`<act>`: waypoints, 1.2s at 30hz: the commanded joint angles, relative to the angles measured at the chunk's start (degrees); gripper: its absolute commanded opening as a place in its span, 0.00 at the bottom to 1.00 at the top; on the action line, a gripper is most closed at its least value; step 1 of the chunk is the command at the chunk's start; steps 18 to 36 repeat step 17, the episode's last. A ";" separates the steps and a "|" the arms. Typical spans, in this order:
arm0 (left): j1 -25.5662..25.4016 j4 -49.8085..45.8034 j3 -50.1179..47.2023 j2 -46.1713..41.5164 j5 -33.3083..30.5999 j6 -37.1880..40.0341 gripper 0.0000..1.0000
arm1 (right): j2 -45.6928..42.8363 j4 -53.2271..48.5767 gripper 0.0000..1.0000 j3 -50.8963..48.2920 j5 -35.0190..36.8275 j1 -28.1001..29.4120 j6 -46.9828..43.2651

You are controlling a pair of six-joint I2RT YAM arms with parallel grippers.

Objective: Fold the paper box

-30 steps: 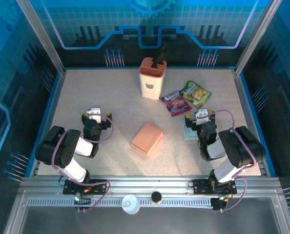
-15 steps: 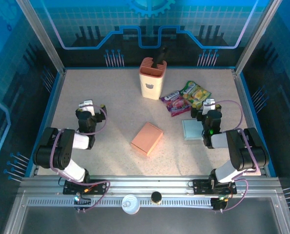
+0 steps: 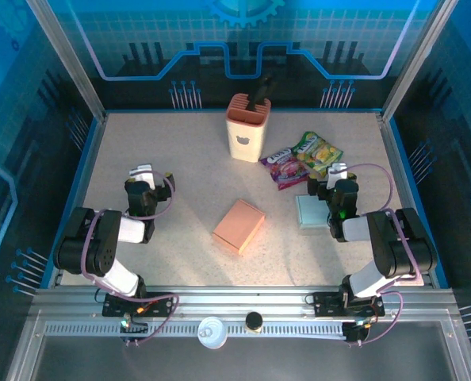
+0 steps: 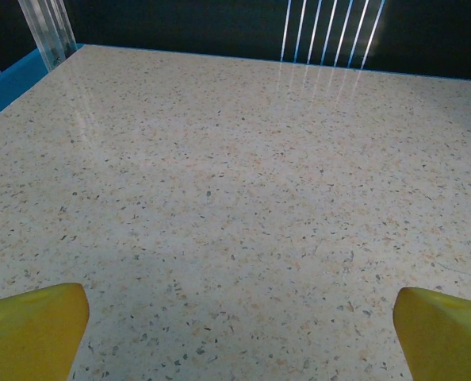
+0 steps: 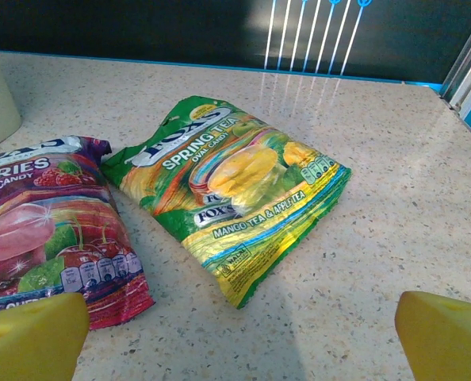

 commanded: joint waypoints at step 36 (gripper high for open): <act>0.09 -0.18 0.37 -0.79 1.35 -0.78 0.99 | -0.57 -0.77 1.00 0.56 -1.69 -0.05 -0.12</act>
